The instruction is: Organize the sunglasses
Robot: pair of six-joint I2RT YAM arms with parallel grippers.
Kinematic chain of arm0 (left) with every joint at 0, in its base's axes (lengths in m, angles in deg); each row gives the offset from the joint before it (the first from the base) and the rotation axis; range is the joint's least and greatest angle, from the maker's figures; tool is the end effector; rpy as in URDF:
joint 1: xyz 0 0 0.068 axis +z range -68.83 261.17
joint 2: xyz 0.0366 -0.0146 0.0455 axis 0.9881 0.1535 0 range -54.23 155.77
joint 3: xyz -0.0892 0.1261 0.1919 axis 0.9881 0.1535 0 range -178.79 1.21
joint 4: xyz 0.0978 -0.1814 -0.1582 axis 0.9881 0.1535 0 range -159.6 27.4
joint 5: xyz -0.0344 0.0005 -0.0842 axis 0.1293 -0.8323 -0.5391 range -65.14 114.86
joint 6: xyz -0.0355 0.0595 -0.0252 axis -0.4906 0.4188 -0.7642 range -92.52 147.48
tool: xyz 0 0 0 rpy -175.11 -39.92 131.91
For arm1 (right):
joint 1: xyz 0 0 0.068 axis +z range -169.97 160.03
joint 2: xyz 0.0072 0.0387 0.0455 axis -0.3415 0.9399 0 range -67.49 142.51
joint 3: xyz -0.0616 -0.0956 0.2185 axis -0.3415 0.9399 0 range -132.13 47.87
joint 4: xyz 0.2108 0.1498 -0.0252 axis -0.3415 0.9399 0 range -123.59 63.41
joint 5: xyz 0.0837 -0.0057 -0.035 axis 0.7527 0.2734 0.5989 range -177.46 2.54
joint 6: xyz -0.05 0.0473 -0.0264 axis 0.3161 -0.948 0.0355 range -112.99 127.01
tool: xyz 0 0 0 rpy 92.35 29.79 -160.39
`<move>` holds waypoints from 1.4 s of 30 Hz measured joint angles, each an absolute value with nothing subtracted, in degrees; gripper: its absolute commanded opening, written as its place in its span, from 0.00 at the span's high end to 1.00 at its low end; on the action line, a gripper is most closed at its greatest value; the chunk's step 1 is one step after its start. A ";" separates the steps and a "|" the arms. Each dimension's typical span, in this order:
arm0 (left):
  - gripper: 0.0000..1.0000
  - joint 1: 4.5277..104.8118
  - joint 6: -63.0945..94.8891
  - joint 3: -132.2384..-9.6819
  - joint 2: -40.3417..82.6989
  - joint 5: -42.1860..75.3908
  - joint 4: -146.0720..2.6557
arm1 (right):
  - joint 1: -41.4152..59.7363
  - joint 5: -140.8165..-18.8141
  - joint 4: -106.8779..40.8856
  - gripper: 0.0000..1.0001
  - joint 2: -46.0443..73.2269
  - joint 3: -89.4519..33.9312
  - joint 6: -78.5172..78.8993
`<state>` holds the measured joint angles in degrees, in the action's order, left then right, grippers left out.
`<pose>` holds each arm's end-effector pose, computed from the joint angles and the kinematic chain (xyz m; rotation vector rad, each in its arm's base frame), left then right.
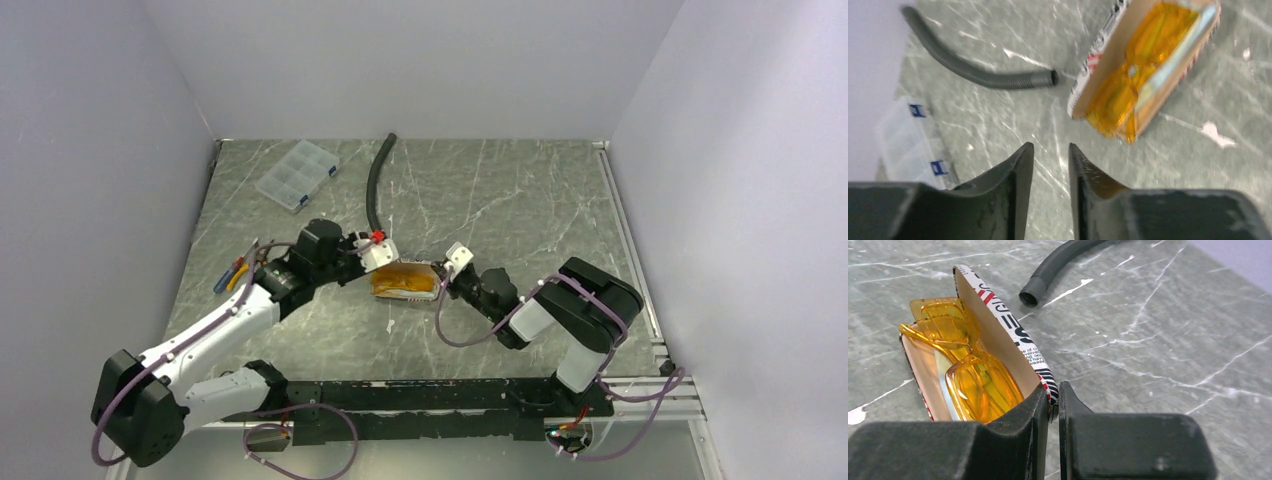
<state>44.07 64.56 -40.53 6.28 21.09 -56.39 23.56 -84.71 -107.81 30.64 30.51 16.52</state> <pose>0.2114 -0.1650 0.2262 1.3144 1.6741 -0.0702 0.2055 0.1993 0.1016 -0.7952 1.5121 0.4847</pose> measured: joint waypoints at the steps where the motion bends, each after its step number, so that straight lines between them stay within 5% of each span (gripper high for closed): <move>1: 0.67 45.95 63.99 -41.01 6.55 18.89 -54.56 | 24.02 -85.81 -108.38 1.00 30.64 30.62 17.46; 8: 0.66 58.14 64.25 -37.95 10.55 11.00 -48.50 | 26.34 -89.85 -117.60 1.00 36.17 32.34 24.11; 18: 0.69 58.38 64.25 -37.27 23.73 4.22 -53.64 | 27.39 -90.55 -120.24 1.00 37.54 31.82 26.91; 42: 0.68 54.56 62.50 -37.16 27.00 2.76 -66.01 | 27.89 -91.45 -120.92 1.00 38.27 31.73 27.47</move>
<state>54.56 62.50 -37.16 27.00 2.76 -66.01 27.89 -91.45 -120.92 38.27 31.73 27.47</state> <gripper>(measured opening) 0.318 0.130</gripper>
